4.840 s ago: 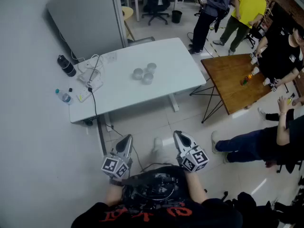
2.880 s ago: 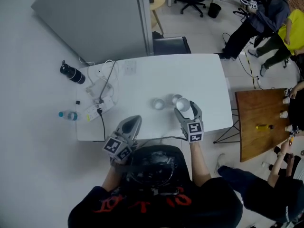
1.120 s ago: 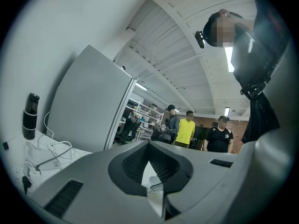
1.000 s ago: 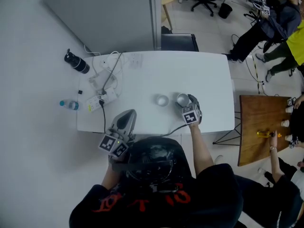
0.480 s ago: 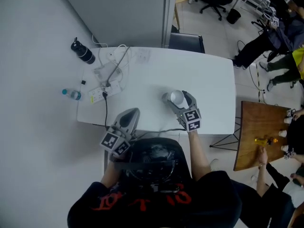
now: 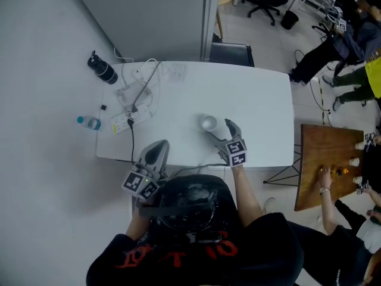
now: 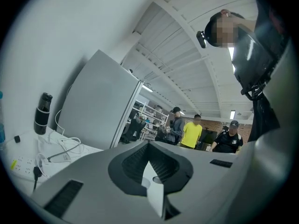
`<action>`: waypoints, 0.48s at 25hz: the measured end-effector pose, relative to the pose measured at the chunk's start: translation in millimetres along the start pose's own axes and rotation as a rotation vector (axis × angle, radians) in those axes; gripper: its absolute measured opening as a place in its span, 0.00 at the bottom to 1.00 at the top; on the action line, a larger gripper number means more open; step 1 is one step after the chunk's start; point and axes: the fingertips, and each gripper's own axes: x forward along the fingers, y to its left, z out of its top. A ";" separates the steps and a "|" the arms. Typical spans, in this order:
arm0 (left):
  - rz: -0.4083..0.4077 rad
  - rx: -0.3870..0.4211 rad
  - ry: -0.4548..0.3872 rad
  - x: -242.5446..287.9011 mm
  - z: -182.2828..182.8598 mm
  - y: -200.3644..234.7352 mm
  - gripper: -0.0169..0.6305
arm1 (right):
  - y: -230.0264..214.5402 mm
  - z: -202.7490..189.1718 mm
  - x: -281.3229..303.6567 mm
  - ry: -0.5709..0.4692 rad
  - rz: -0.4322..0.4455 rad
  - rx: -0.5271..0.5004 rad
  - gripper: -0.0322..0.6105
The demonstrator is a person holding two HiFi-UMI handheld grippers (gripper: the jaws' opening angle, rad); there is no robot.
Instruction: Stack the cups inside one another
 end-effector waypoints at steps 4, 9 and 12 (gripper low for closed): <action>-0.050 -0.010 0.030 15.9 -9.2 -2.9 0.03 | -7.0 32.8 -50.2 -0.125 -0.097 0.067 0.30; -0.145 -0.007 0.065 47.4 -19.3 -30.1 0.03 | -25.8 64.7 -129.1 -0.243 -0.218 0.107 0.06; -0.227 0.019 0.081 72.1 -13.3 -52.9 0.03 | -40.4 84.1 -171.4 -0.297 -0.281 0.116 0.06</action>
